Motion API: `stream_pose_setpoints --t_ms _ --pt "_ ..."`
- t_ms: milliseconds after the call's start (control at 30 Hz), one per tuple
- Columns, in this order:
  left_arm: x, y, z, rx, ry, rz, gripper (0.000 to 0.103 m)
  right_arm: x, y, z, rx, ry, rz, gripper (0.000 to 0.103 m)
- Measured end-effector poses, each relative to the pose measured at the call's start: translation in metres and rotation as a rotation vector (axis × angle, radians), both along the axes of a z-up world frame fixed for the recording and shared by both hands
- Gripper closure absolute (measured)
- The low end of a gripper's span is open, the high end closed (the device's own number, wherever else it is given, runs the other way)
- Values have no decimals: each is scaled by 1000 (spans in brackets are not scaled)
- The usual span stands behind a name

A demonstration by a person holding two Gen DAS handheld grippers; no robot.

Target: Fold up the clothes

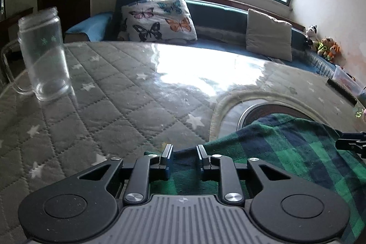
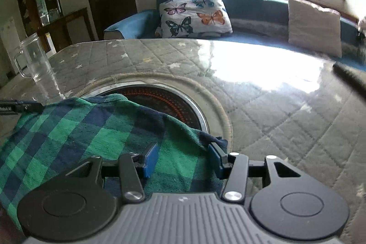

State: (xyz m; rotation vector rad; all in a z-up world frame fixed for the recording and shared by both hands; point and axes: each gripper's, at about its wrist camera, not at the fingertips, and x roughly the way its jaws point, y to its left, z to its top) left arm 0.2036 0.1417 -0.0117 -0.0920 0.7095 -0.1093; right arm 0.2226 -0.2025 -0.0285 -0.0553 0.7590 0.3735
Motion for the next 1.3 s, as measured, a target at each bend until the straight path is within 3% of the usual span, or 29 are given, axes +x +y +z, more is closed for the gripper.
stream_pose_setpoints --t_ms 67,200,433,600,900,1067,1200,1300 --pt "-7 3 7 1 -21 8 56 -7 6 7 3 -16 24 54" --pt "-22 10 19 9 -59 33 46 -23 24 19 17 -39 88 52" --pt "-51 20 33 11 -122 61 0 -58 77 27 13 -50 268 47" --pt "-71 26 39 5 -155 78 0 -85 119 30 -18 -59 413 39" --pt "-97 41 29 -61 -88 133 0 -139 196 29 -115 -121 687 40" --pt "-111 47 22 -117 -49 158 0 -165 228 18 -200 -177 779 44" --pt "-117 49 18 -171 -29 164 0 -170 241 8 -249 -182 772 55" --pt "-119 48 13 -205 -11 165 0 -169 243 3 -258 -172 759 73"
